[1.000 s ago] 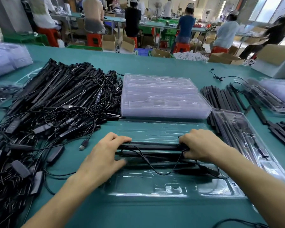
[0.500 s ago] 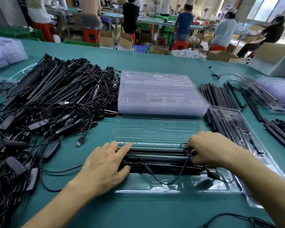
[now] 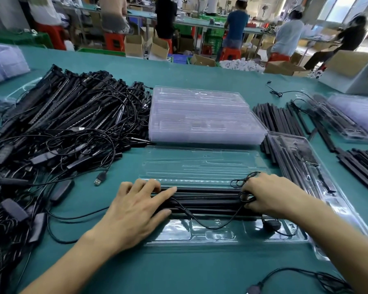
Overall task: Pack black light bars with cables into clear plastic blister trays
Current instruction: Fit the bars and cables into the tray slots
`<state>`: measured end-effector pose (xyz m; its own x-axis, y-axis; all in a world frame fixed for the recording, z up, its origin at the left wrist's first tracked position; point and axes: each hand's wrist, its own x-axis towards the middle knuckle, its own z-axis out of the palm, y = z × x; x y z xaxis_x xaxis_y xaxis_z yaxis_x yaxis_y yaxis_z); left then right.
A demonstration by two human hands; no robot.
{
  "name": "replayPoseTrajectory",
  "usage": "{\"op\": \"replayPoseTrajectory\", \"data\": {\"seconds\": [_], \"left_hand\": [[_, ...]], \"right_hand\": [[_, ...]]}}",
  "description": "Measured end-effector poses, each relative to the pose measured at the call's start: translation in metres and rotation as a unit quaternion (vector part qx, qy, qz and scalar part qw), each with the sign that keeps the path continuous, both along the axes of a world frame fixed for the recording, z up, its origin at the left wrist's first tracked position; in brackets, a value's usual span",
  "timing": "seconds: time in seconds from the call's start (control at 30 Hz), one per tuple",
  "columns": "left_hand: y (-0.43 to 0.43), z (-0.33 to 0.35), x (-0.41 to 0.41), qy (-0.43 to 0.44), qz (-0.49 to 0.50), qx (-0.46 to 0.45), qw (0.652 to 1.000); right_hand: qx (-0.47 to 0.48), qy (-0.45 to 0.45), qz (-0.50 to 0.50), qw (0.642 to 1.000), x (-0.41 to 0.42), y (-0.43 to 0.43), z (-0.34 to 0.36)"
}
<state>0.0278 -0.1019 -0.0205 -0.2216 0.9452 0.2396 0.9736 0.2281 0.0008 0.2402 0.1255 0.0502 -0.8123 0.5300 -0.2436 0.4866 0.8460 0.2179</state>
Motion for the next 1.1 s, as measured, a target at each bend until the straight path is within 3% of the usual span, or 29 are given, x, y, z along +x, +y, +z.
{"op": "replayPoseTrajectory", "data": {"seconds": [0.2, 0.47, 0.7, 0.9, 1.1], "left_hand": [[0.010, 0.012, -0.001, -0.016, -0.023, 0.008, 1.000], [0.013, 0.009, -0.001, -0.053, -0.015, -0.035, 0.998], [0.011, 0.003, -0.009, -0.095, 0.039, -0.043, 0.994], [0.007, -0.010, 0.002, -0.096, 0.064, -0.064, 0.991], [0.004, -0.011, -0.015, -0.084, 0.064, -0.079, 0.991]], "right_hand": [[0.039, -0.011, 0.025, 0.999, 0.005, -0.002, 0.005], [-0.016, -0.004, -0.037, 0.999, 0.005, 0.004, 0.004], [0.012, 0.040, -0.067, 0.997, 0.003, -0.004, -0.011], [-0.055, 0.083, -0.113, 0.989, 0.009, -0.001, -0.017], [-0.134, 0.131, -0.091, 0.978, 0.002, -0.006, -0.026]]}}
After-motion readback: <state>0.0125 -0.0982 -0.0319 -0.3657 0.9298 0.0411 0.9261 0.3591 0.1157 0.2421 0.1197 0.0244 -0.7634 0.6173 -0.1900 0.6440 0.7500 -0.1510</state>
